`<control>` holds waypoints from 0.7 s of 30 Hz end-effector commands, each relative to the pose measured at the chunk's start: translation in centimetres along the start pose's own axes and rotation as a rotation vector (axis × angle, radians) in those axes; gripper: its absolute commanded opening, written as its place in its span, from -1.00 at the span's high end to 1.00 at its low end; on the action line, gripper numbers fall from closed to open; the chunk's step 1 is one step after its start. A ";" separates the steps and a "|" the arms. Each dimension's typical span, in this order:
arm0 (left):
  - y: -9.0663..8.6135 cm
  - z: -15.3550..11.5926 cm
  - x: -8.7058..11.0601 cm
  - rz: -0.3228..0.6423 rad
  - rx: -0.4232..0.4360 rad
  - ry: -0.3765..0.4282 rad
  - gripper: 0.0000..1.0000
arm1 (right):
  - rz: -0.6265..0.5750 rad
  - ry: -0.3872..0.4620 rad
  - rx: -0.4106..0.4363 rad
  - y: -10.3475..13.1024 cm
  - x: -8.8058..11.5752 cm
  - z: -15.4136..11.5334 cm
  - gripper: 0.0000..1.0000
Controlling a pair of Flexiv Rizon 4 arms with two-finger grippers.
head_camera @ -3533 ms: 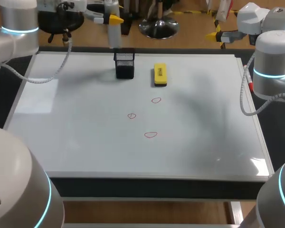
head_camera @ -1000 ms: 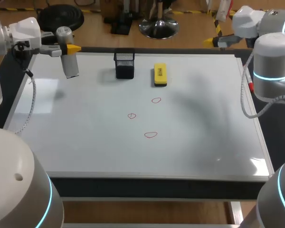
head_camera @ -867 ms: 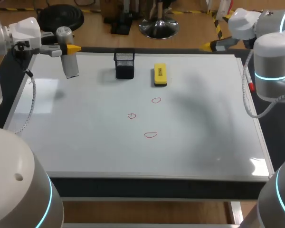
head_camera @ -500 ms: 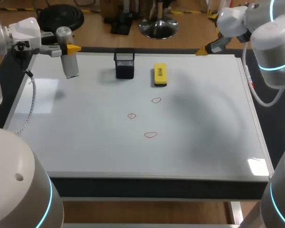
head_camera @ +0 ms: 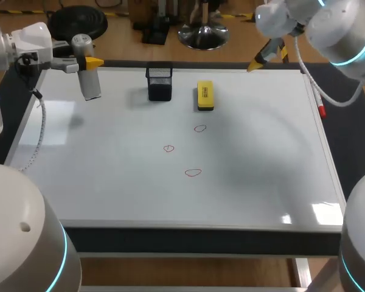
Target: Pick up the inspection probe, press it on each red-marked spot on the whiteboard one by one, put down the probe, pick up the eraser, and wipe off all the red marks.
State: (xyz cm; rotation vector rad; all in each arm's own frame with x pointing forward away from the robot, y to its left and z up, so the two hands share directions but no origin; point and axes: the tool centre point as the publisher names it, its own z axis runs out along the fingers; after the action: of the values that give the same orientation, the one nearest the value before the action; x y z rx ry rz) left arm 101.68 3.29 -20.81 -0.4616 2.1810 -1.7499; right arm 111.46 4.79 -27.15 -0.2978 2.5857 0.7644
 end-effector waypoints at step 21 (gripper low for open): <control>0.0 0.0 0.1 0.002 0.002 -0.004 1.00 | -0.596 0.615 0.401 1.3 -0.6 1.1 -1.00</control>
State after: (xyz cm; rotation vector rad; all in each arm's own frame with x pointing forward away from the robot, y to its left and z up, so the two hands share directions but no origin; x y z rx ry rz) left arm 101.67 3.30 -20.79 -0.4618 2.1818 -1.7494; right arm 112.11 6.17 -27.57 -1.1242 2.5852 0.1543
